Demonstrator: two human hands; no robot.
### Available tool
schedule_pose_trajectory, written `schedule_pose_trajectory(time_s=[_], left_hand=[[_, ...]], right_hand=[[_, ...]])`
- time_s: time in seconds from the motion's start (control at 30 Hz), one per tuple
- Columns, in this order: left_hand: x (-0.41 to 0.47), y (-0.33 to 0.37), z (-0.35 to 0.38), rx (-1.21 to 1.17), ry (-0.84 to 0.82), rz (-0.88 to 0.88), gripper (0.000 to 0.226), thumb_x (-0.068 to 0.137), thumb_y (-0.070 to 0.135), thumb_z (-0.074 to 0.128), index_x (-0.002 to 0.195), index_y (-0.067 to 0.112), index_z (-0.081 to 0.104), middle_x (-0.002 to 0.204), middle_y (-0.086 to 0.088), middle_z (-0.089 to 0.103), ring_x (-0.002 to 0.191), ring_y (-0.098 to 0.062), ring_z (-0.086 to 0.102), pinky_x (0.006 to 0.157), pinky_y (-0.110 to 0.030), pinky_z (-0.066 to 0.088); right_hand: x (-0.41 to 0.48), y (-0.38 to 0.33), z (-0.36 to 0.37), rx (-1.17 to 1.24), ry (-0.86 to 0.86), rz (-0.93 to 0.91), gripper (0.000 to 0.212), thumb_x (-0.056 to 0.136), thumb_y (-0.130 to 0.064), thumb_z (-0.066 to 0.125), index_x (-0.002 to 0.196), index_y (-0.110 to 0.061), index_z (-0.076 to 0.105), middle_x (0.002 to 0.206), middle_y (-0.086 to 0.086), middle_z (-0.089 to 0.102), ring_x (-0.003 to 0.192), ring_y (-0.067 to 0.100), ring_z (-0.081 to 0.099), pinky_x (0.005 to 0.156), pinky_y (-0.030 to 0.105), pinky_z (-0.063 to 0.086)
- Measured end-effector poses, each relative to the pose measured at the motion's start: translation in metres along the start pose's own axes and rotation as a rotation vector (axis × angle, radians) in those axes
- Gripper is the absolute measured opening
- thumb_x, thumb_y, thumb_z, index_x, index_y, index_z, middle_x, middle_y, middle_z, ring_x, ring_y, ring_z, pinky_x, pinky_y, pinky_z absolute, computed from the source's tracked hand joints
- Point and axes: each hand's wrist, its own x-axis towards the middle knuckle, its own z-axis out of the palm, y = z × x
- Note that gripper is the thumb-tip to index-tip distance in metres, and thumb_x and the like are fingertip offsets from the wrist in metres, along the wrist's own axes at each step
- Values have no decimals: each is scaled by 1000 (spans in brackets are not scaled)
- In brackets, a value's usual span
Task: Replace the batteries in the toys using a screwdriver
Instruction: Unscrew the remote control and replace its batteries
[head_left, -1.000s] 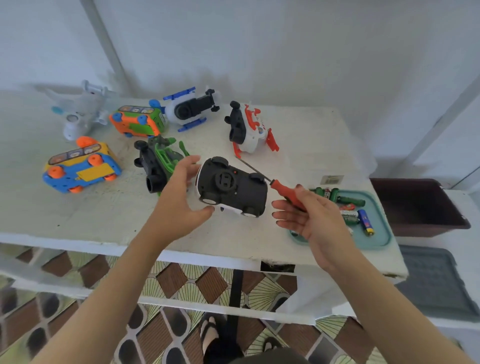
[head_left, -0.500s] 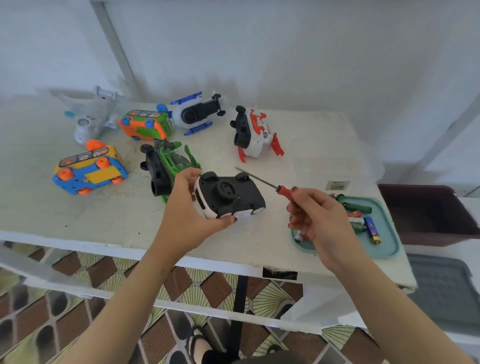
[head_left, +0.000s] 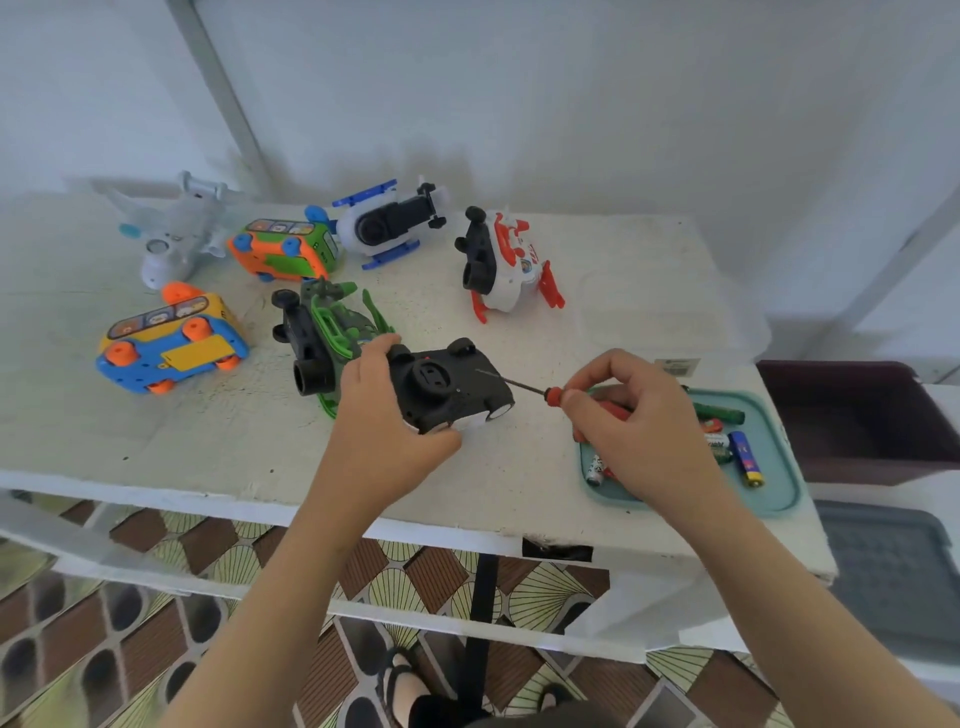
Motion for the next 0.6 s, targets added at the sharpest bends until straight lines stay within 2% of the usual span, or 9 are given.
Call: schedule_pose_trajectory(time_s=[0.1,0.17,0.33,0.5,0.6], left_hand=[[4,1,-1,-41,8,-53,86,67,20,86,137,14,35,124,-2,40,106,-11,40,90,-18,38],[6,-1,0,-56,22,-63,87,64,26,88,133,15,37,123,-3,44,111,-17,45,90,-23,35],[8,-6,5,-77,71,-33,75,63,23,88,118,24,37,120,-6,49,110,-22,50,85,-24,40],[10,-11,9,-127,58,22,76,63,10,87,124,17,42,119,-5,48,105,-16,52,81,-3,42],[8,-12,16,-170,90,66,77,61,17,86,124,20,41,119,-5,48,108,-15,52,88,-11,46]], right_hand=[[0,-1,4,-24,-45,-9,11,85,-14,63,78,-6,59,61,21,60,44,9,36,44,18,32],[0,-2,6,-34,-65,-15,12,86,-13,61,78,-5,58,58,19,58,42,7,34,43,17,31],[4,-4,11,-23,-99,-43,13,85,-11,60,76,-4,56,47,3,49,40,6,33,42,15,30],[6,-7,13,-69,-98,-105,13,85,-11,59,74,-5,55,43,-4,44,37,7,31,41,13,28],[4,-6,13,-69,-94,-119,12,86,-10,58,75,-5,55,43,-5,44,36,7,31,40,13,28]])
